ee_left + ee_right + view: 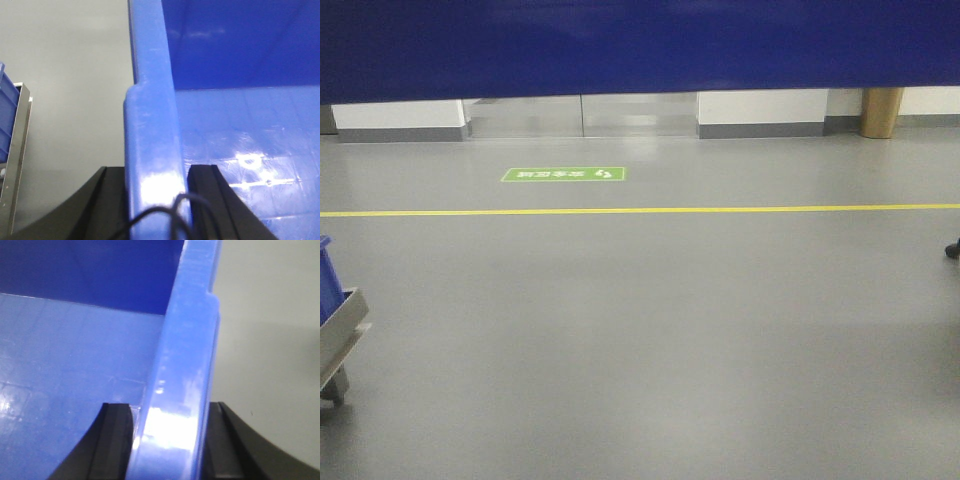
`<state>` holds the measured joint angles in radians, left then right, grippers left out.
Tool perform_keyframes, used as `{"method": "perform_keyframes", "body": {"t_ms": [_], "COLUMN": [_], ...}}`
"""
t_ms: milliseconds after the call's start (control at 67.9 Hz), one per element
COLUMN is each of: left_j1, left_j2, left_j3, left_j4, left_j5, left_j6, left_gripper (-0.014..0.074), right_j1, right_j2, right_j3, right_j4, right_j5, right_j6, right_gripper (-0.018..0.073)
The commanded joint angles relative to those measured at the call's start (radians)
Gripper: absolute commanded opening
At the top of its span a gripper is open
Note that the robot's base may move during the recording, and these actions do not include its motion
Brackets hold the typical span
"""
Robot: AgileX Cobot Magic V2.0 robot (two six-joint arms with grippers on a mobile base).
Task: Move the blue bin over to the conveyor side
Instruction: 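Hold the blue bin in both grippers while driving away from the rack, then hold the bin and drive up to the red-framed conveyor table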
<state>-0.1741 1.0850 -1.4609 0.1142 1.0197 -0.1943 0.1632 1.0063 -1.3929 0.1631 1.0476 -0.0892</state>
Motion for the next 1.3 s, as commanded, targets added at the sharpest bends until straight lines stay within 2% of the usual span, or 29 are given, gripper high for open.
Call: {"method": "perform_keyframes", "body": {"t_ms": [0,1281], "left_j1": [0.001,0.001], "left_j2": [-0.02,-0.02], "left_j3": [-0.017,-0.017], "left_j4": [0.031,0.033], "left_j5": [-0.088,-0.092], "left_j6": [0.009,0.009], "left_gripper": [0.0002,0.0002], "right_j1": [-0.009,-0.009], "right_j2": [-0.015,-0.015], "right_j3": [-0.012,-0.012], "right_j4": [-0.046,-0.046], "right_j5": [-0.107,-0.113], "right_j6": [0.002,0.002], "right_gripper": [-0.0078,-0.0078]}}
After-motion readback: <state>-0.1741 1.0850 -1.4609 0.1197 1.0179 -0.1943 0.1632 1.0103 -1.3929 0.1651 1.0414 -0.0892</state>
